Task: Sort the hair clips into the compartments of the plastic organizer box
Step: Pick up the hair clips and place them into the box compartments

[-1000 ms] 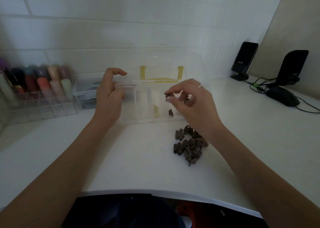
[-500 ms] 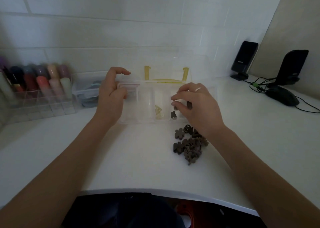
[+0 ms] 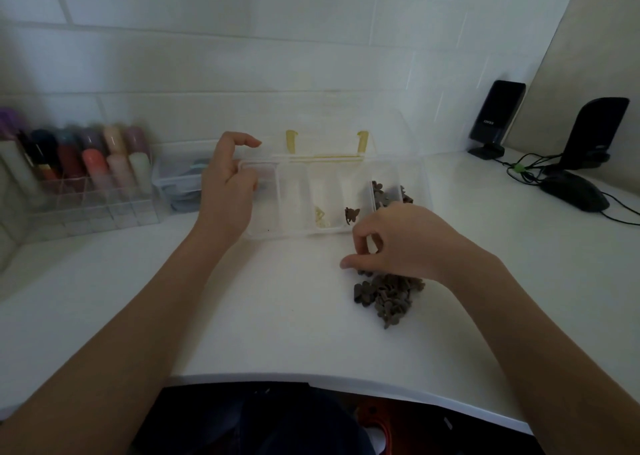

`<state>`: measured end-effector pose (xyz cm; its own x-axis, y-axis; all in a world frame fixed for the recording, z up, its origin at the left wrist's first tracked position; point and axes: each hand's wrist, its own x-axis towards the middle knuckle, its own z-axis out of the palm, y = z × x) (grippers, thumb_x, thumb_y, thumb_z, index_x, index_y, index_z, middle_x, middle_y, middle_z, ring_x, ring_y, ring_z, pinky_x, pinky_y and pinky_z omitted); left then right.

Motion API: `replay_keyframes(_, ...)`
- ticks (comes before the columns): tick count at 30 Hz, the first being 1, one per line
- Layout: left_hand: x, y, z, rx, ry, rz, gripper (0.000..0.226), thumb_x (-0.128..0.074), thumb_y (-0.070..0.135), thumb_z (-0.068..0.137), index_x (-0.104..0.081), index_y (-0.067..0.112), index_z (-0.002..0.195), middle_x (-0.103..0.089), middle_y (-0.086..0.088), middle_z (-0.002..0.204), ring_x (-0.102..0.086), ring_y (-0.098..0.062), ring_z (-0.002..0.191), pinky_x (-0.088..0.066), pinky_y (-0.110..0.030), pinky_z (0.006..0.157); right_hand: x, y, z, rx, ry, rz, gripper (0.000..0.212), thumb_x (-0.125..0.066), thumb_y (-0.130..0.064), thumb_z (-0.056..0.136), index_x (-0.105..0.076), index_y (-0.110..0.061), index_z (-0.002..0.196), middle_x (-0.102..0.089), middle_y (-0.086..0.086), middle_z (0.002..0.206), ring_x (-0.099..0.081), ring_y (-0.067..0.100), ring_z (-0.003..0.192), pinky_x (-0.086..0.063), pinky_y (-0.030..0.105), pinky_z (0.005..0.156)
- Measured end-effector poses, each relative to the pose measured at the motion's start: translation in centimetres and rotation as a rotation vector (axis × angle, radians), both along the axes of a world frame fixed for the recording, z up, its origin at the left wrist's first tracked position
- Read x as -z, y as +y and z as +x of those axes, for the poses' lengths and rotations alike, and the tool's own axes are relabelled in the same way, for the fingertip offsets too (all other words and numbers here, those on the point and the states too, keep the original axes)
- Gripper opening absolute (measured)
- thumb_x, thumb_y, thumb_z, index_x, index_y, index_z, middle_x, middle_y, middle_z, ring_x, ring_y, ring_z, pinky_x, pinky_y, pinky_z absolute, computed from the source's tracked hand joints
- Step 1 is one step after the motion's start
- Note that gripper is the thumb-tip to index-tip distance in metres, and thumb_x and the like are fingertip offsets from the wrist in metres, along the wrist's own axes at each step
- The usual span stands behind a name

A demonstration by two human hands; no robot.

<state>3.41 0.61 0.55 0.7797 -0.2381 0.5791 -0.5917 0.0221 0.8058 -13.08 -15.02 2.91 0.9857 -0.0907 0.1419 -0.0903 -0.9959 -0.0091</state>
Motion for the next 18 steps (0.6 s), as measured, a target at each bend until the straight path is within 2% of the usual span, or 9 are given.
replay_keyframes(3, 0.1, 0.0, 0.2, 0.014, 0.018, 0.001, 0.04, -0.038, 0.005, 0.063, -0.052, 0.022, 0.097, -0.041, -0.008, 0.065, -0.035, -0.014, 0.056, -0.031, -0.027, 0.054, 0.3, 0.3, 0.3, -0.048, 0.012, 0.068, 0.035, -0.063, -0.056, 0.079, -0.059, -0.022, 0.068, -0.048, -0.014, 0.059, -0.045, -0.002, 0.056, -0.034, 0.019, 0.054)
replay_keyframes(6, 0.3, -0.1, 0.4, 0.034, 0.039, -0.014, 0.04, -0.038, 0.006, 0.063, -0.051, 0.029, 0.092, -0.044, -0.005, 0.069, -0.037, -0.009, 0.057, -0.034, -0.028, 0.059, 0.5, 0.9, 0.6, -0.081, -0.014, 0.203, 0.03, -0.068, -0.049, 0.078, -0.059, -0.023, 0.066, -0.053, -0.013, 0.057, -0.048, 0.001, 0.05, -0.035, 0.016, 0.051)
replay_keyframes(9, 0.5, -0.3, 0.3, 0.041, 0.053, -0.018, 0.04, -0.039, 0.006, 0.063, -0.052, 0.027, 0.094, -0.047, -0.003, 0.073, -0.041, -0.009, 0.061, -0.036, -0.029, 0.062, 0.6, 1.3, 0.7, -0.106, -0.154, 0.529, 0.022, -0.073, -0.036, 0.077, -0.063, -0.019, 0.067, -0.065, -0.005, 0.058, -0.051, 0.003, 0.045, -0.042, 0.015, 0.05)
replay_keyframes(13, 0.6, -0.8, -0.1, 0.086, 0.068, -0.016, 0.039, -0.04, 0.01, 0.063, -0.051, 0.032, 0.093, -0.05, -0.011, 0.08, -0.046, -0.017, 0.07, -0.039, -0.033, 0.067, 0.5, 1.6, 0.8, -0.118, -0.4, 0.796, 0.008, -0.072, -0.016, 0.081, -0.067, -0.016, 0.075, -0.064, -0.006, 0.058, -0.054, 0.006, 0.048, -0.046, 0.015, 0.047)
replay_keyframes(15, 0.6, -0.9, -0.4, 0.098, 0.058, 0.009, 0.04, -0.04, 0.01, 0.063, -0.05, 0.035, 0.093, -0.048, -0.011, 0.077, -0.044, -0.016, 0.067, -0.037, -0.03, 0.065, 0.5, 1.5, 0.9, -0.119, -0.521, 0.781, 0.008, -0.068, -0.011, 0.084, -0.068, -0.019, 0.083, -0.065, -0.01, 0.065, -0.055, 0.007, 0.053, -0.043, 0.011, 0.052)
replay_keyframes(18, 0.7, -1.2, -1.0, 0.118, 0.047, 0.044, 0.038, -0.04, 0.01, 0.065, -0.05, 0.033, 0.095, -0.045, -0.01, 0.076, -0.041, -0.014, 0.065, -0.036, -0.03, 0.064, 0.7, 1.5, 1.2, -0.144, -0.63, 0.564, 0.015, -0.063, -0.01, 0.087, -0.069, -0.022, 0.095, -0.067, -0.015, 0.082, -0.053, 0.004, 0.068, -0.038, 0.006, 0.061)
